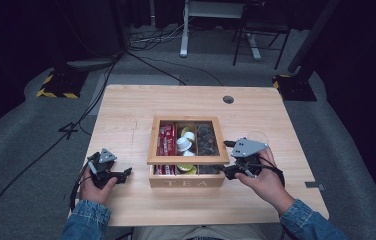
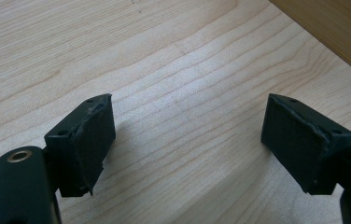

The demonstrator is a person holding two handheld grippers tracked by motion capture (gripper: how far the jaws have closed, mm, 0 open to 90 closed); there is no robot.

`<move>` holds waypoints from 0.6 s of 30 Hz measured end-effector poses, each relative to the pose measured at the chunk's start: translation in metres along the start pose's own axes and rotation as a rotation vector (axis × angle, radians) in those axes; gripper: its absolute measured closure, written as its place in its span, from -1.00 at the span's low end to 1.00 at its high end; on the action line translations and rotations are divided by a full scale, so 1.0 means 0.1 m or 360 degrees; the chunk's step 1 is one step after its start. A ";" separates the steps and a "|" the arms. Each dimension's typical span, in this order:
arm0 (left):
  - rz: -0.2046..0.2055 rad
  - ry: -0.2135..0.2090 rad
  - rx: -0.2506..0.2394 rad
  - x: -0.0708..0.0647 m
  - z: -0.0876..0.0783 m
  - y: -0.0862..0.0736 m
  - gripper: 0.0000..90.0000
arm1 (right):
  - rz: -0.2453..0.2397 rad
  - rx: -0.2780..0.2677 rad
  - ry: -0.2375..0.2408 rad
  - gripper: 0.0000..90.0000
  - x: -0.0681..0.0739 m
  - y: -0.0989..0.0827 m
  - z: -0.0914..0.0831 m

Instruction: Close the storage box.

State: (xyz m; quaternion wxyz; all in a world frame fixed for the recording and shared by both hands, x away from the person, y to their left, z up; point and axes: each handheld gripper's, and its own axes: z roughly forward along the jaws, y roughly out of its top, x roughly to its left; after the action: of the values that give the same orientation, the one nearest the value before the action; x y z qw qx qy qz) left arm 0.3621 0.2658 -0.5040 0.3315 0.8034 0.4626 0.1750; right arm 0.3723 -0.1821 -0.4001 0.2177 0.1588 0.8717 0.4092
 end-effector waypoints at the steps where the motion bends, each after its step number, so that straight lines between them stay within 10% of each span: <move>1: 0.0000 0.0000 0.0000 0.00 0.00 0.00 -0.60 | 0.0004 0.0006 0.0000 -0.53 0.01 -0.01 0.00; 18: 0.0001 0.0000 0.0000 0.00 0.00 0.00 -0.60 | -0.0017 0.0123 0.0047 -0.55 0.10 -0.16 0.06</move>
State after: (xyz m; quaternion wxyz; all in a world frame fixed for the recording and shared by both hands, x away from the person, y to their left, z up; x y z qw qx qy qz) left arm 0.3621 0.2658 -0.5040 0.3314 0.8036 0.4624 0.1750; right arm 0.3654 -0.1838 -0.4184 0.2007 0.1565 0.8908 0.3764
